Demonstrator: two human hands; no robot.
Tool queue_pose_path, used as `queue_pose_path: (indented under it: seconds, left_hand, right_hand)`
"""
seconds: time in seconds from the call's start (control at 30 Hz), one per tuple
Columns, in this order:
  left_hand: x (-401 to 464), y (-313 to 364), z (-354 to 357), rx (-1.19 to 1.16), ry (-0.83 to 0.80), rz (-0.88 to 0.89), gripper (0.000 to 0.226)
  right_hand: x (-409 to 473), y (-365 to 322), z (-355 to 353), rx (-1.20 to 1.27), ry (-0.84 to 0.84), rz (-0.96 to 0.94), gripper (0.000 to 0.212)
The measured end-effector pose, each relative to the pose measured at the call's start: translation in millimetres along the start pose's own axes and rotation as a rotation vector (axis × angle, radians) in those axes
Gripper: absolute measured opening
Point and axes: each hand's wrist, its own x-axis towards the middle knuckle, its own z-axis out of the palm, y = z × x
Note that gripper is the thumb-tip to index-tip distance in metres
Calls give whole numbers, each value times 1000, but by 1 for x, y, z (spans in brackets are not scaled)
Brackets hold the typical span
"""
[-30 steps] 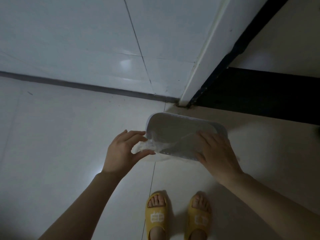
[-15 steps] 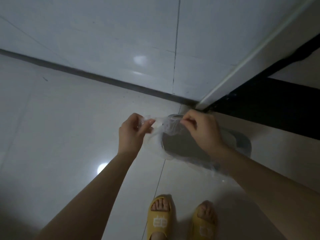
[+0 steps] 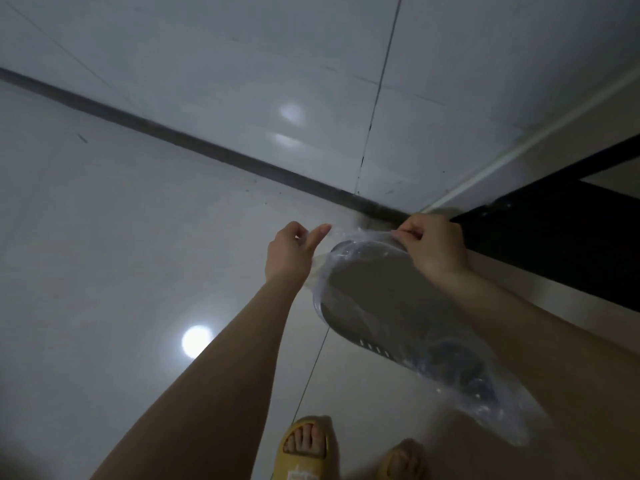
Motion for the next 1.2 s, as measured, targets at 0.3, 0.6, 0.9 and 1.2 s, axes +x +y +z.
queue_pose_path:
  seconds: [0.3,0.6,0.9,1.2]
  left_hand:
    - [-13,-21,1,1,-182,-143,42]
    - [-19,62,-38,15,-63,466,35]
    - [-40,96,31,483,-495,646,34]
    - [-36,96,26,134,-406,496,21]
  right_hand:
    - [13,2,2,-62,-191,226,22]
    - [-24,-15,-39,229,125,46,25]
    - [-123,22,-54,-353,-8,27,69]
    - [-136,48,-65,-229,108,-26,26]
